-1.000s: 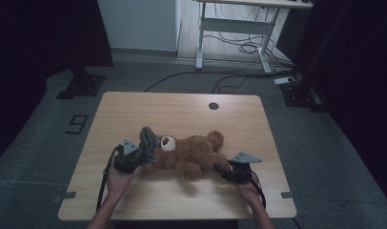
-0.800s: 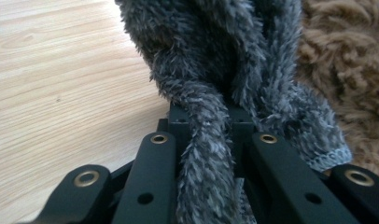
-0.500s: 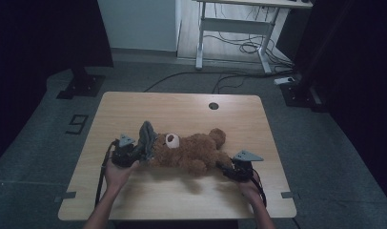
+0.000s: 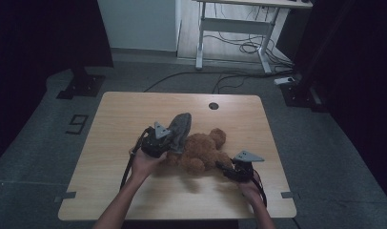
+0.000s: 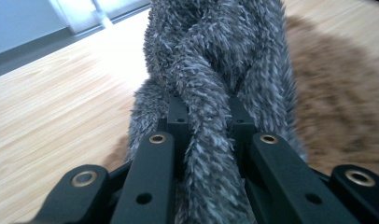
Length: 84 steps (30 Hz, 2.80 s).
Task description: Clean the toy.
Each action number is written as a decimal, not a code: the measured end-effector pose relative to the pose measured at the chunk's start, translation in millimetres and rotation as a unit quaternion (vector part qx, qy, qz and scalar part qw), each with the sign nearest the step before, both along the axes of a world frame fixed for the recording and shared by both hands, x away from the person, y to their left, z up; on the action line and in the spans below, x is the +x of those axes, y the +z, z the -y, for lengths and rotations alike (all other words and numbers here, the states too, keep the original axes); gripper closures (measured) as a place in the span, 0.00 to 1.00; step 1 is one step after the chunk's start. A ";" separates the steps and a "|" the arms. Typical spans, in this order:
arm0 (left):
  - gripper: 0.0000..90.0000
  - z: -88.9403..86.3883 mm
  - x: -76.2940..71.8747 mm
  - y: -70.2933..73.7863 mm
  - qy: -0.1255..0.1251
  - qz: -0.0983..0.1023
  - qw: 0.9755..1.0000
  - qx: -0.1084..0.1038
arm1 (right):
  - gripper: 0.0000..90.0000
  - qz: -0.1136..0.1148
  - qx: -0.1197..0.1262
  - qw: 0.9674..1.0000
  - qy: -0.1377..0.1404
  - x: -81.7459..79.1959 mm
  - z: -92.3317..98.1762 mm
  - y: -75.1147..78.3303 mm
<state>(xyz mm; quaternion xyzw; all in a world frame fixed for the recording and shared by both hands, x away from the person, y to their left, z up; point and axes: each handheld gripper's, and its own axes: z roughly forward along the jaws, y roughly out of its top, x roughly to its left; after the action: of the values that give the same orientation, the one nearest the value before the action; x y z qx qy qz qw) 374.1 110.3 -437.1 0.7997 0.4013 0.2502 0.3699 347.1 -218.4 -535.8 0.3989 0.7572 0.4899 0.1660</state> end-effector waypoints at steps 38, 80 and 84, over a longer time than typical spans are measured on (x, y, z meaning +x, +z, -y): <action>0.85 -79.5 -2.2 -69.6 0.056 -0.105 0.991 -0.057 | 0.50 0.004 -0.002 0.999 -0.036 10.0 4.4 -5.7; 0.26 -151.5 -74.0 -66.2 0.086 -0.086 0.992 0.028 | 0.33 0.011 0.027 0.999 -0.039 -21.6 38.9 -1.5; 0.22 -150.4 -81.8 -53.4 0.083 -0.059 0.995 0.008 | 0.32 0.012 0.032 0.999 -0.042 -26.0 45.1 -0.5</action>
<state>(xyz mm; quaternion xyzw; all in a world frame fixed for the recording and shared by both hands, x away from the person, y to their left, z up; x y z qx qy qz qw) 292.3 260.7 -490.6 0.7798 0.4857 0.2353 0.3173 321.1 -263.6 -536.3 0.4294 0.7221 0.5108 0.1823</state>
